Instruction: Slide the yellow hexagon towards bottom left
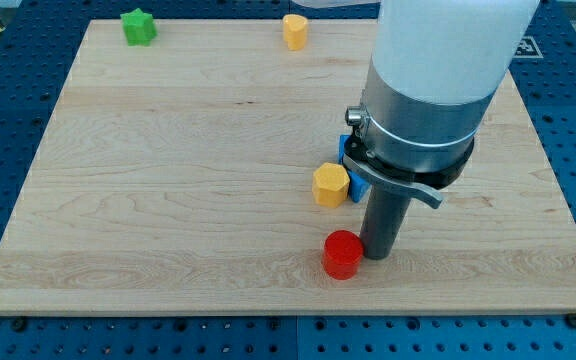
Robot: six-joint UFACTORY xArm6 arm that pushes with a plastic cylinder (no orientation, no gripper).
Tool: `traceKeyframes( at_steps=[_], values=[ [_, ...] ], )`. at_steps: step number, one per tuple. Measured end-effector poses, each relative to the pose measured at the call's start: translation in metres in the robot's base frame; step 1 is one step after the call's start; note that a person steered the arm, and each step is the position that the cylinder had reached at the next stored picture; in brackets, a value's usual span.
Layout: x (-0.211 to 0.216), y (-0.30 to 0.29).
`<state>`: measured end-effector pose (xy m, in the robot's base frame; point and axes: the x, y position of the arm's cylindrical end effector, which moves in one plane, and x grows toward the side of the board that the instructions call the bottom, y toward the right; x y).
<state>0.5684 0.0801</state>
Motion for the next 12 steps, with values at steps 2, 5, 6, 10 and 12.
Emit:
traceKeyframes(
  at_steps=[2,5,6,10,12],
  values=[
    [0.0,0.0],
    [-0.003,0.071],
    [-0.028,0.064],
    [-0.091,-0.055],
    [-0.087,-0.072]
  ],
)
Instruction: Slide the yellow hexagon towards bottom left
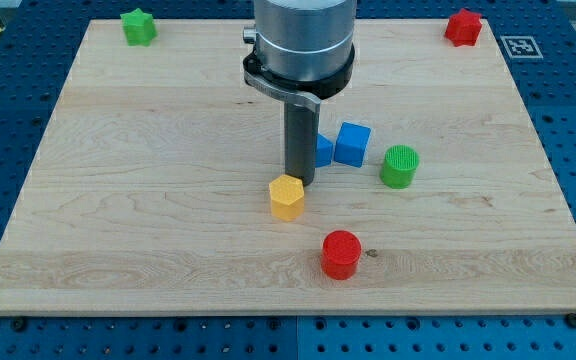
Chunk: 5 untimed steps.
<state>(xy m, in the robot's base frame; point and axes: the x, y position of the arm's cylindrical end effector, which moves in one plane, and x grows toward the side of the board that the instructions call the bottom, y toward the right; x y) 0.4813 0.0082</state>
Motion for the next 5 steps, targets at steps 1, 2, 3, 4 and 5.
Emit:
traceKeyframes(
  at_steps=[1,2,3,4,5],
  values=[
    [0.0,0.005],
    [0.001,0.005],
    [0.001,0.005],
    [0.007,0.02],
    [0.022,0.024]
  ],
)
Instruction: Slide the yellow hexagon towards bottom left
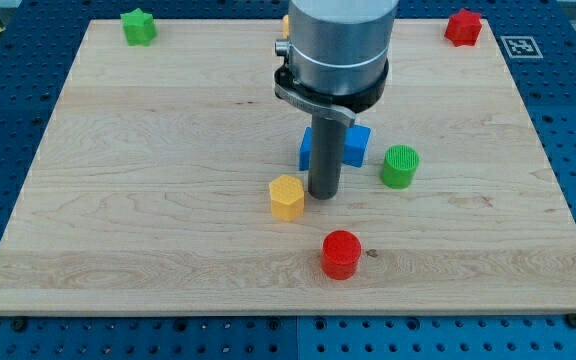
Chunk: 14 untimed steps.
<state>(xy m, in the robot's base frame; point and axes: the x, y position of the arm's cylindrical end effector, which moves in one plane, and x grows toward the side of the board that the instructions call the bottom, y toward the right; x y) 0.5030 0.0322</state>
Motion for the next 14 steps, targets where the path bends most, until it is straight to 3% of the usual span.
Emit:
traceKeyframes(
  at_steps=[4,5,6,7,8,11,12,14],
  values=[
    [0.009,-0.178],
    [0.018,-0.193],
    [-0.024,-0.193],
    [-0.022,-0.18],
    [0.017,-0.163],
    [0.044,-0.118],
    [0.044,-0.135],
    [0.088,-0.165]
  ],
)
